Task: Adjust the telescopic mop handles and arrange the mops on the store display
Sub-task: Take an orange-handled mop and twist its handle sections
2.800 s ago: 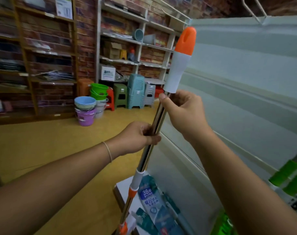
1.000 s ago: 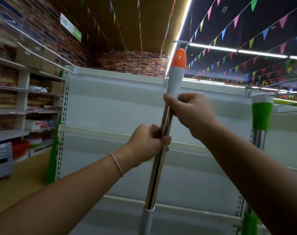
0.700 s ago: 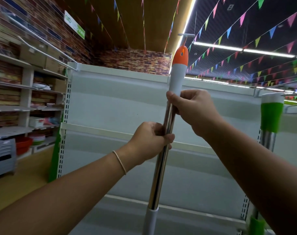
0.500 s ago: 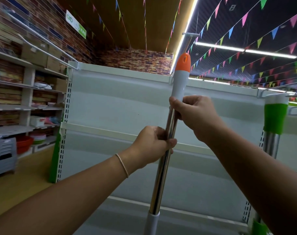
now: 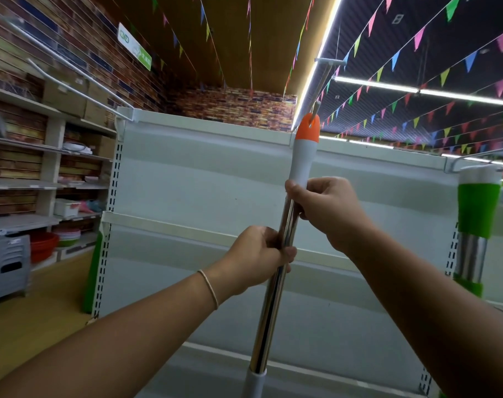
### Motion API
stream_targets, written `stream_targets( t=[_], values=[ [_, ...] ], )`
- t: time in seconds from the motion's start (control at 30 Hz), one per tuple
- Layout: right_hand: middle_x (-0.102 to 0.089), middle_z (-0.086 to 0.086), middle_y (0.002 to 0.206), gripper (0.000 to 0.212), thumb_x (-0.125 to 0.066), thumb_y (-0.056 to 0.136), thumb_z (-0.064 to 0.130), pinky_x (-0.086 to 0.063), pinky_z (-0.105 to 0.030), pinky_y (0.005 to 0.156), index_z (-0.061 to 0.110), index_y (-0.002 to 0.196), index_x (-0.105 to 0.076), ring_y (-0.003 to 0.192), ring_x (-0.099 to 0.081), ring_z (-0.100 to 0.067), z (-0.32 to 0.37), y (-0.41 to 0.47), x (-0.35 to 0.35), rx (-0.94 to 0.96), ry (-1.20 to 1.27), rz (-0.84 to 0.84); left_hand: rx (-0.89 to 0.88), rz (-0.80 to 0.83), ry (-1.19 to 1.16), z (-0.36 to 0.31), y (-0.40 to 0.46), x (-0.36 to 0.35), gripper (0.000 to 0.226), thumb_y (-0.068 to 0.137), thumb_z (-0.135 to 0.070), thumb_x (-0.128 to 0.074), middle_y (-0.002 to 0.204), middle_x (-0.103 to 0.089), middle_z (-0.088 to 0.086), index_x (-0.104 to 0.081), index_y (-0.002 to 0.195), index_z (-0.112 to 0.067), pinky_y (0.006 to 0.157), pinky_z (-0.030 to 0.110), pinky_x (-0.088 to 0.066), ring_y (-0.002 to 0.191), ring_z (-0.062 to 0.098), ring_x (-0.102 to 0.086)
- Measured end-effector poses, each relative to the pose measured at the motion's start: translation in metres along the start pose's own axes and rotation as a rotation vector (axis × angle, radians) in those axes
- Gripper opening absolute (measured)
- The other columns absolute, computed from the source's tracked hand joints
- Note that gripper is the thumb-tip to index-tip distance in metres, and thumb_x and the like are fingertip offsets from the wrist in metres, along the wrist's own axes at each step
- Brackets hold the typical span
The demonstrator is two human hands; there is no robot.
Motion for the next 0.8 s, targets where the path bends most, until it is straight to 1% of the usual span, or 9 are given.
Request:
stream_targets(
  t=[0.07, 0.17, 0.23, 0.37, 0.47, 0.57, 0.63, 0.7, 0.8],
  values=[
    [-0.058, -0.019, 0.071, 0.038, -0.069, 0.09, 0.032, -0.048, -0.039, 0.063, -0.004, 0.082, -0.07, 0.063, -0.053, -0.027, -0.007, 0.006, -0.002, -0.021, -0.004, 0.005, 0.005, -0.003, -0.012, 0.005, 0.006, -0.001, 0.004, 0.09, -0.012, -0.064, 0.086, -0.071, 0.011, -0.062, 0.087, -0.011, 0.088, 0.045, -0.057, 0.08, 0.024, -0.072],
    [-0.062, -0.017, 0.075, 0.035, -0.071, 0.088, 0.032, -0.054, -0.043, 0.071, -0.002, 0.084, -0.071, 0.067, -0.057, -0.026, -0.017, 0.016, -0.004, -0.069, -0.013, 0.007, 0.01, 0.005, -0.023, 0.013, 0.014, -0.003, 0.004, 0.091, -0.014, -0.063, 0.086, -0.07, 0.008, -0.062, 0.089, -0.012, 0.09, 0.045, -0.056, 0.08, 0.022, -0.071],
    [-0.063, -0.016, 0.076, 0.034, -0.071, 0.088, 0.032, -0.055, -0.043, 0.074, -0.002, 0.085, -0.071, 0.068, -0.058, -0.025, -0.024, 0.023, -0.005, -0.095, -0.016, 0.008, 0.02, -0.001, -0.046, 0.021, 0.02, -0.004, 0.005, 0.091, -0.017, -0.064, 0.085, -0.07, 0.006, -0.062, 0.09, -0.012, 0.091, 0.046, -0.055, 0.081, 0.021, -0.071],
    [-0.062, -0.014, 0.074, 0.034, -0.071, 0.088, 0.033, -0.052, -0.037, 0.068, -0.001, 0.086, -0.071, 0.066, -0.057, -0.023, -0.039, 0.037, -0.007, -0.124, -0.024, 0.002, 0.033, -0.025, -0.109, 0.036, 0.034, -0.008, 0.008, 0.093, -0.02, -0.062, 0.084, -0.069, 0.006, -0.062, 0.09, -0.012, 0.094, 0.048, -0.053, 0.082, 0.022, -0.069],
    [-0.06, -0.013, 0.074, 0.034, -0.071, 0.088, 0.034, -0.051, -0.036, 0.066, 0.0, 0.086, -0.07, 0.065, -0.056, -0.022, -0.051, 0.046, -0.009, -0.148, -0.029, -0.002, 0.067, -0.021, -0.135, 0.047, 0.045, -0.015, 0.014, 0.095, -0.022, -0.058, 0.083, -0.068, 0.009, -0.062, 0.092, -0.009, 0.087, 0.048, -0.057, 0.079, 0.023, -0.068],
    [-0.06, -0.012, 0.074, 0.035, -0.071, 0.087, 0.034, -0.051, -0.037, 0.066, -0.001, 0.088, -0.07, 0.066, -0.056, -0.023, -0.061, 0.056, -0.01, -0.159, -0.025, -0.006, 0.084, -0.014, -0.118, 0.053, 0.055, -0.021, 0.019, 0.097, -0.024, -0.055, 0.084, -0.068, 0.011, -0.06, 0.096, -0.006, 0.079, 0.043, -0.06, 0.076, 0.023, -0.069],
    [-0.06, -0.012, 0.074, 0.034, -0.071, 0.087, 0.034, -0.055, -0.041, 0.069, -0.001, 0.088, -0.069, 0.066, -0.057, -0.023, -0.067, 0.063, -0.011, -0.163, -0.036, -0.011, 0.091, -0.023, -0.089, 0.056, 0.061, -0.022, 0.02, 0.098, -0.026, -0.054, 0.086, -0.069, 0.012, -0.06, 0.097, -0.007, 0.079, 0.042, -0.06, 0.077, 0.024, -0.07],
    [-0.061, -0.011, 0.074, 0.033, -0.071, 0.087, 0.033, -0.058, -0.046, 0.076, 0.001, 0.087, -0.069, 0.066, -0.059, -0.022, -0.072, 0.07, -0.012, -0.17, -0.043, -0.016, 0.097, -0.03, -0.07, 0.059, 0.067, -0.023, 0.021, 0.098, -0.027, -0.053, 0.087, -0.071, 0.012, -0.06, 0.099, -0.008, 0.08, 0.044, -0.06, 0.078, 0.024, -0.071],
    [-0.061, -0.011, 0.074, 0.033, -0.071, 0.087, 0.034, -0.057, -0.042, 0.073, 0.001, 0.086, -0.069, 0.065, -0.059, -0.021, -0.08, 0.077, -0.013, -0.178, -0.038, -0.017, 0.098, -0.036, -0.061, 0.062, 0.075, -0.024, 0.02, 0.098, -0.027, -0.052, 0.088, -0.071, 0.013, -0.06, 0.096, -0.009, 0.08, 0.044, -0.06, 0.077, 0.024, -0.071]
  ],
)
Point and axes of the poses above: each hand's wrist, its own y-axis towards the middle knuckle, its own x-axis out of the back of the hand, z = x × y, the point moved 9 cm from there along y, towards the middle knuckle
